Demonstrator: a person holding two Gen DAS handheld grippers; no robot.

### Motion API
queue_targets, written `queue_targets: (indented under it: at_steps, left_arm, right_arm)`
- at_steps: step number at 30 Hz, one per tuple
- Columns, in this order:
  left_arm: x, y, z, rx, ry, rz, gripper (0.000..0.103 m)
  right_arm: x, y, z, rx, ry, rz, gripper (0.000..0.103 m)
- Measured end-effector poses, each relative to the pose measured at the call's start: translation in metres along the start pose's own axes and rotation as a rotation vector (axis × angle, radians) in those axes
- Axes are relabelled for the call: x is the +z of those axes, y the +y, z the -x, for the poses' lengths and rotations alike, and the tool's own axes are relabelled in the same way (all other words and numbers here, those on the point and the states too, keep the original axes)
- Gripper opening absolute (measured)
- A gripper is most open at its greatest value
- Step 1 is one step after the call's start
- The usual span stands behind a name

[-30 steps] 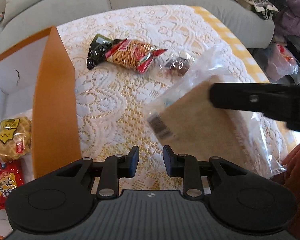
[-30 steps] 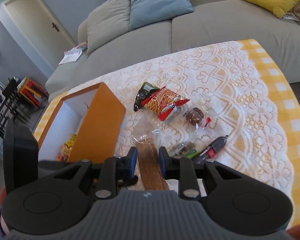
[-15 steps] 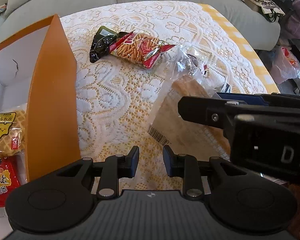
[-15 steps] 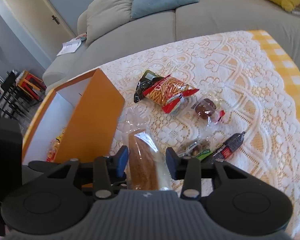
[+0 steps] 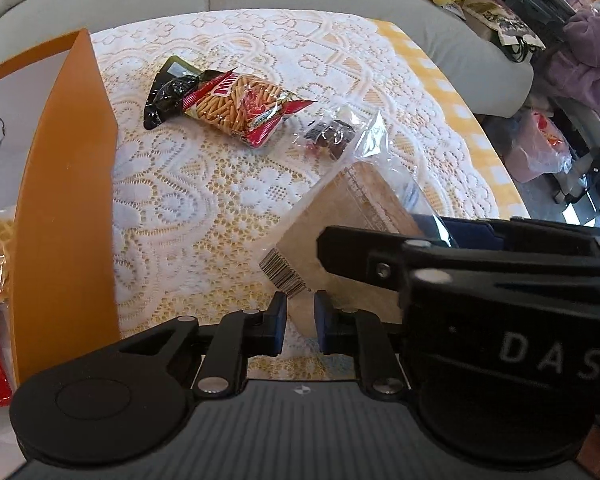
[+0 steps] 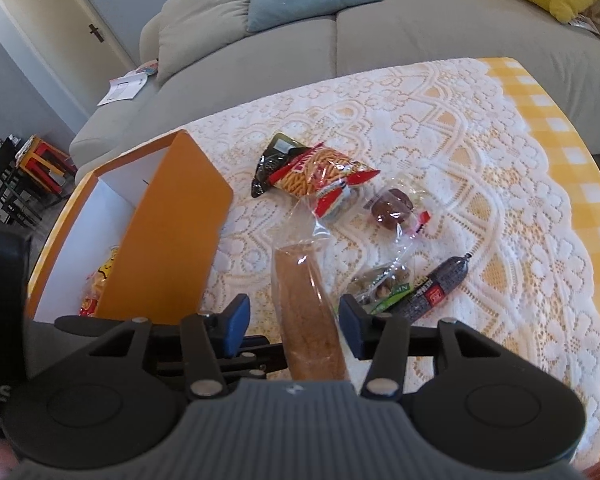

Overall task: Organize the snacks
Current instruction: 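Lift the bread bag with the right gripper while the left approaches the clear snack bag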

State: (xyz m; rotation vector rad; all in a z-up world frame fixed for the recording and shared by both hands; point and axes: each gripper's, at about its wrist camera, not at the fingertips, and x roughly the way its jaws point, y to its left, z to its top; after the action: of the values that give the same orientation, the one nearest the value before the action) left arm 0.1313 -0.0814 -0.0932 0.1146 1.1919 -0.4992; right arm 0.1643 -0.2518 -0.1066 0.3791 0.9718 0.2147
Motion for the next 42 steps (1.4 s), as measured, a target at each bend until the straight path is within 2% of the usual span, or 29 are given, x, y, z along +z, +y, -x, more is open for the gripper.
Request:
queue_targets:
  at_steps: [2, 4, 6, 9, 12, 15, 17, 18, 20, 23, 27, 29, 33, 40, 42]
  left_arm:
    - [-0.001, 0.001, 0.000, 0.002, 0.003, 0.005, 0.018]
    - [-0.002, 0.001, 0.000, -0.001, 0.005, 0.003, 0.018]
    - [-0.004, 0.002, 0.001, 0.001, 0.009, 0.001, 0.019]
    - [-0.005, 0.003, 0.003, 0.001, 0.008, 0.007, 0.019]
    - [-0.006, 0.003, 0.011, 0.001, -0.010, 0.001, 0.020]
    - [-0.005, 0.003, 0.021, -0.014, -0.039, -0.005, 0.031]
    - [-0.004, 0.001, 0.028, -0.018, -0.066, -0.016, 0.034]
    - [-0.003, 0.000, 0.032, -0.021, -0.083, -0.027, 0.040]
    - [-0.001, -0.005, 0.037, -0.026, -0.113, -0.054, 0.045]
    - [0.001, -0.013, 0.040, -0.031, -0.144, -0.101, 0.049]
    - [-0.001, -0.028, 0.034, -0.046, -0.144, -0.180, 0.054]
    - [-0.004, -0.038, 0.027, -0.034, -0.133, -0.229, 0.055]
    - [-0.009, -0.058, 0.010, 0.011, -0.112, -0.327, 0.056]
    - [-0.010, -0.080, -0.018, 0.146, -0.120, -0.476, 0.056]
    - [-0.006, -0.081, -0.024, 0.165, -0.116, -0.484, 0.056]
  right_arm:
    - [0.000, 0.001, -0.002, -0.006, 0.004, 0.006, 0.050]
    - [-0.001, 0.003, -0.005, -0.031, 0.007, 0.035, 0.044]
    - [-0.003, 0.003, -0.006, -0.061, 0.009, 0.052, 0.032]
    - [-0.005, -0.001, -0.003, -0.056, -0.005, 0.061, 0.026]
    - [-0.005, -0.003, 0.005, -0.031, -0.022, 0.046, 0.024]
    - [-0.003, -0.006, 0.017, 0.016, -0.043, 0.016, 0.023]
    - [-0.001, -0.009, 0.029, 0.046, -0.076, -0.011, 0.022]
    - [0.001, -0.012, 0.038, 0.051, -0.100, -0.026, 0.022]
    - [0.005, -0.016, 0.054, 0.060, -0.142, -0.053, 0.022]
    - [0.010, -0.027, 0.077, 0.092, -0.206, -0.110, 0.023]
    - [0.015, -0.040, 0.107, 0.057, -0.302, -0.157, 0.023]
    - [0.015, -0.046, 0.114, -0.003, -0.326, -0.160, 0.023]
    - [0.011, -0.060, 0.106, -0.105, -0.305, -0.168, 0.023]
    - [-0.002, -0.076, 0.067, -0.112, -0.144, -0.185, 0.023]
    - [-0.004, -0.077, 0.062, -0.116, -0.132, -0.169, 0.023]
